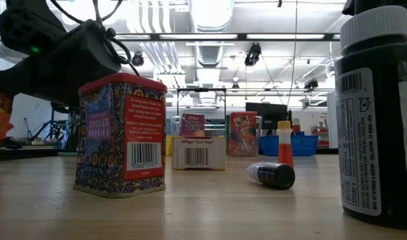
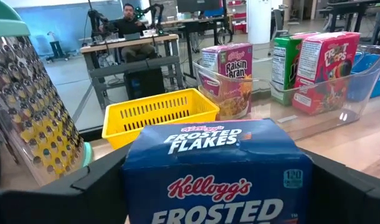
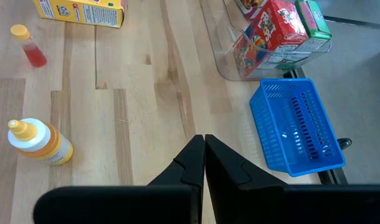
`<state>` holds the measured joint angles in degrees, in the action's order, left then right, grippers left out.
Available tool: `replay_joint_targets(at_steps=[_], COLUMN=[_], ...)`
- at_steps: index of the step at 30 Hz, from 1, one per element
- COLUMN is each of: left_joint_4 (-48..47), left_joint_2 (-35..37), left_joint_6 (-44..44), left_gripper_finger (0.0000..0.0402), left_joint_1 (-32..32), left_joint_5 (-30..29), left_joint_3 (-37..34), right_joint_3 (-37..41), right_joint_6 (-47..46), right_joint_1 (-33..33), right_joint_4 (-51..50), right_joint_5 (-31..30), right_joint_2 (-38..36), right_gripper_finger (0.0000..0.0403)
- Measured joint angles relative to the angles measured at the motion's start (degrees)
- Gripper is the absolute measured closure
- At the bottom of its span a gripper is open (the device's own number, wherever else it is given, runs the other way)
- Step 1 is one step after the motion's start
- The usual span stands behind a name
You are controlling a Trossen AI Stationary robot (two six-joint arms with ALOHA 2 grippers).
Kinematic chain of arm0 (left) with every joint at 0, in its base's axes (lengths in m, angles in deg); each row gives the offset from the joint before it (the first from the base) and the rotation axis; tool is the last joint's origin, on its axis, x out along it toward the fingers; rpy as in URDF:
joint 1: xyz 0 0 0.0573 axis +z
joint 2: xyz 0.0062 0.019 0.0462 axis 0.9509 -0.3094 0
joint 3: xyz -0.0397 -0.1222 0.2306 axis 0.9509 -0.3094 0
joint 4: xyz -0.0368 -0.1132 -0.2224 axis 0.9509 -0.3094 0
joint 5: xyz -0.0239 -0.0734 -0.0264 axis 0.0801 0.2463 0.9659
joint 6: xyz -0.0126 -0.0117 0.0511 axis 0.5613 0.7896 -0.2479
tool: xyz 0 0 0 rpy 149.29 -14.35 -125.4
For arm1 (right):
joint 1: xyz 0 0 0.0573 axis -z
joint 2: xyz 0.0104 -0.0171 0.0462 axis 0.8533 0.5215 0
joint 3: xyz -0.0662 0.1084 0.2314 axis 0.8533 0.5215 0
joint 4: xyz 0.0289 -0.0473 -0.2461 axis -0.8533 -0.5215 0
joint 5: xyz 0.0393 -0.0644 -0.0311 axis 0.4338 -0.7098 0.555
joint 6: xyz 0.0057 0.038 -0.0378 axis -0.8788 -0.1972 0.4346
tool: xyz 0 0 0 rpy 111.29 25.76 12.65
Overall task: Pick & Place Kitchen Items
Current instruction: Put the blue cereal box into the transparent bin
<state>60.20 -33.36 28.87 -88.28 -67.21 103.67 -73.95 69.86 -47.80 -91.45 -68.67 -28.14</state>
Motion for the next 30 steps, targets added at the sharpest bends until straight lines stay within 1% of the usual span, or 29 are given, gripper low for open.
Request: replay_joint_targets(at_steps=[6,13,30], left_joint_4=[-0.1,-0.1,-0.2], left_joint_2=[0.0,0.7,7.6], left_joint_6=[-0.3,-2.0,-13.4], left_gripper_finger=[0.0004,0.0002,0.0002], left_joint_1=[-0.5,-1.4,-2.2], left_joint_5=[0.8,0.7,0.6], left_joint_3=[0.8,2.2,3.1], right_joint_3=[0.0,0.0,0.0], right_joint_6=[0.0,0.0,0.0], right_joint_1=[0.0,0.0,0.0], right_joint_4=[0.0,0.0,0.0], right_joint_5=[0.0,0.0,0.0], right_joint_2=[0.0,0.0,0.0], right_gripper_finger=[0.0394,0.0394,0.0394])
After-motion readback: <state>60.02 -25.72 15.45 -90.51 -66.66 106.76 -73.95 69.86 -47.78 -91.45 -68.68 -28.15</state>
